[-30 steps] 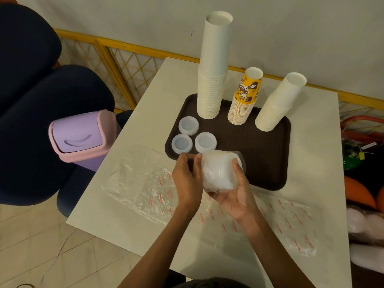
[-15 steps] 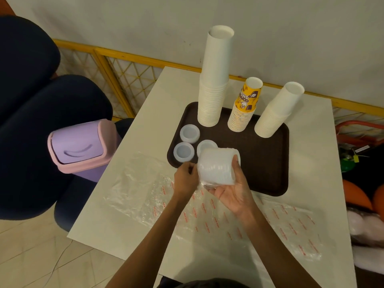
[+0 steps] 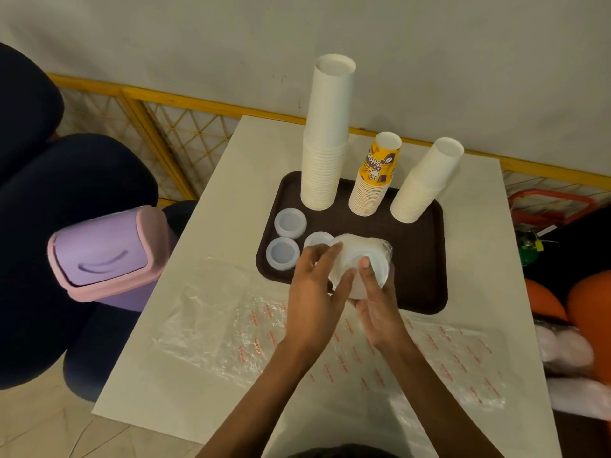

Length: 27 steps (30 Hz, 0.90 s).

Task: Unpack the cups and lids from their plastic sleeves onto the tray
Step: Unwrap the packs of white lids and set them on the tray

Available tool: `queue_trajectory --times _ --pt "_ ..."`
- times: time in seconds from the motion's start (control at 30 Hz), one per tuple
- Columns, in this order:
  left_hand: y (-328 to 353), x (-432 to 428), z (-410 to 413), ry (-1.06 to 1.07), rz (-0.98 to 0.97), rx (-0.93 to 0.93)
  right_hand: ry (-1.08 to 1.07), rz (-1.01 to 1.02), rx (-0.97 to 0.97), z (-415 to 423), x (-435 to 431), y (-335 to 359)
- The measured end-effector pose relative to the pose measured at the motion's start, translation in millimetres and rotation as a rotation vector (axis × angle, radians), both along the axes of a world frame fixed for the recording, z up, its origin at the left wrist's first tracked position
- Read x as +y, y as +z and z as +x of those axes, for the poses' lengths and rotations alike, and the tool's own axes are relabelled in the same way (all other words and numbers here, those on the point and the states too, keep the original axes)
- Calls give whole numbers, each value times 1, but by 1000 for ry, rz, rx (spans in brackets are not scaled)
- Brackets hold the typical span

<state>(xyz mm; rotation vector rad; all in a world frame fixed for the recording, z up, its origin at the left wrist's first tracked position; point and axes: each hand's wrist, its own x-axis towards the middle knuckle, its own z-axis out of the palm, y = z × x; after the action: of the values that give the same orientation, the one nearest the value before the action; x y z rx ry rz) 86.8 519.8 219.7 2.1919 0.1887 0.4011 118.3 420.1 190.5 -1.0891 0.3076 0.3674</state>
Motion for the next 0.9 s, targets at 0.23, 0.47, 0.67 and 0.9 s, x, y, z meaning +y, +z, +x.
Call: queue_trajectory --times 0.23,0.47,0.67,0.9 --pt "2 6 9 6 0 81 -29 -96 -9 0 4 -8" --pt "3 8 20 8 -113 155 56 -237 39 1 0 -14" --pt "2 20 36 41 -207 287 74 -121 120 7 1 -20" --pt "-2 28 46 45 -298 348 -5 -17 225 21 1 -33"
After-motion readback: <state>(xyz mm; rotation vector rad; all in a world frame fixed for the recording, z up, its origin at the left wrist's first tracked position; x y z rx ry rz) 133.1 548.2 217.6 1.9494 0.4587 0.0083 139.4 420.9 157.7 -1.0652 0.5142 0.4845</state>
